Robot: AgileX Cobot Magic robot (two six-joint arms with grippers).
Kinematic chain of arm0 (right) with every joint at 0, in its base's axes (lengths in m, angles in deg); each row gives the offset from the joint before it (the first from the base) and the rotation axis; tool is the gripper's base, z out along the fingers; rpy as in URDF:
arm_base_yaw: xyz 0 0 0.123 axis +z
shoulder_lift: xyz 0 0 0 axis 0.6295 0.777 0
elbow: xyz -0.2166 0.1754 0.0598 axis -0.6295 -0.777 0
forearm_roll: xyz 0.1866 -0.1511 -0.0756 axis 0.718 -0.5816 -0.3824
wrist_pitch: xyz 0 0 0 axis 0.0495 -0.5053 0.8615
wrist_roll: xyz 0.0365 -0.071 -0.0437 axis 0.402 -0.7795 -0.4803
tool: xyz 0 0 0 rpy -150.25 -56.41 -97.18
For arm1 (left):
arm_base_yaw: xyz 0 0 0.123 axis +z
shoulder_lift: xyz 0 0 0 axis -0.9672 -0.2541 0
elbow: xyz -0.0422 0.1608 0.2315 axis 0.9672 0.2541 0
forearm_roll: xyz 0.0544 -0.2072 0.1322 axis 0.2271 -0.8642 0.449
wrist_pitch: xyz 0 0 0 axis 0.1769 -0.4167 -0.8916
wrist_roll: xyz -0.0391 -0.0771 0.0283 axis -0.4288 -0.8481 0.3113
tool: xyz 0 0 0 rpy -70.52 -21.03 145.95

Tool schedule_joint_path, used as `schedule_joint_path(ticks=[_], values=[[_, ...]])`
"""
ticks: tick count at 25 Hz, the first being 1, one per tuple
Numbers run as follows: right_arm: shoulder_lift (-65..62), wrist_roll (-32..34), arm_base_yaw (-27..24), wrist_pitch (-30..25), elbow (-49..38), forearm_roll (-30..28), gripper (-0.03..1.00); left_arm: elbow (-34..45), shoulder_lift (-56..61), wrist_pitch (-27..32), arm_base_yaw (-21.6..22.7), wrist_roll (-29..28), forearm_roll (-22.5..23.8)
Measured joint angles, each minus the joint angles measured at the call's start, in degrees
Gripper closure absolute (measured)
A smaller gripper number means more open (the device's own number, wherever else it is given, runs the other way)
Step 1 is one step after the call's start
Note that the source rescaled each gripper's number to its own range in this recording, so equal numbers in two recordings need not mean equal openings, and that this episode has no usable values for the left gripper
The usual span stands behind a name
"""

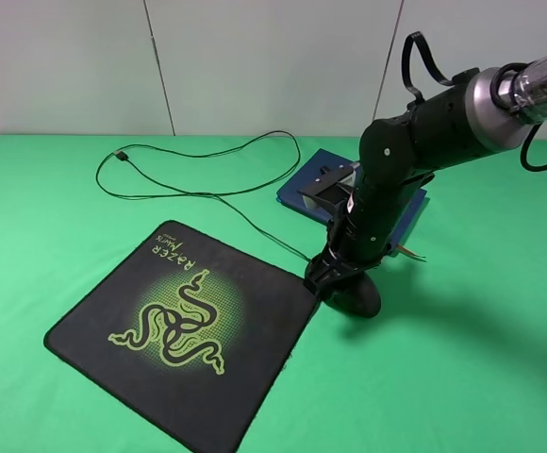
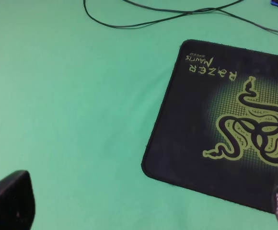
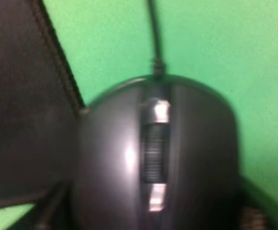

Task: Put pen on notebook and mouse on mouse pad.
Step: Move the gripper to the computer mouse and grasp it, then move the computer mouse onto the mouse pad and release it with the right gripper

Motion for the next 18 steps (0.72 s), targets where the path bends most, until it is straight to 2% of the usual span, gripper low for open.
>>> schedule_joint_path(ticks=[9, 18], values=[[-0.1, 0.0, 0.0, -1.1, 0.2, -1.3, 0.38, 0.0, 0.0, 0.0, 0.0, 0.0, 0.0], [-4.8, 3.2, 0.0, -10.6, 6.0, -3.8, 0.38, 0.0, 0.0, 0.0, 0.0, 0.0, 0.0]])
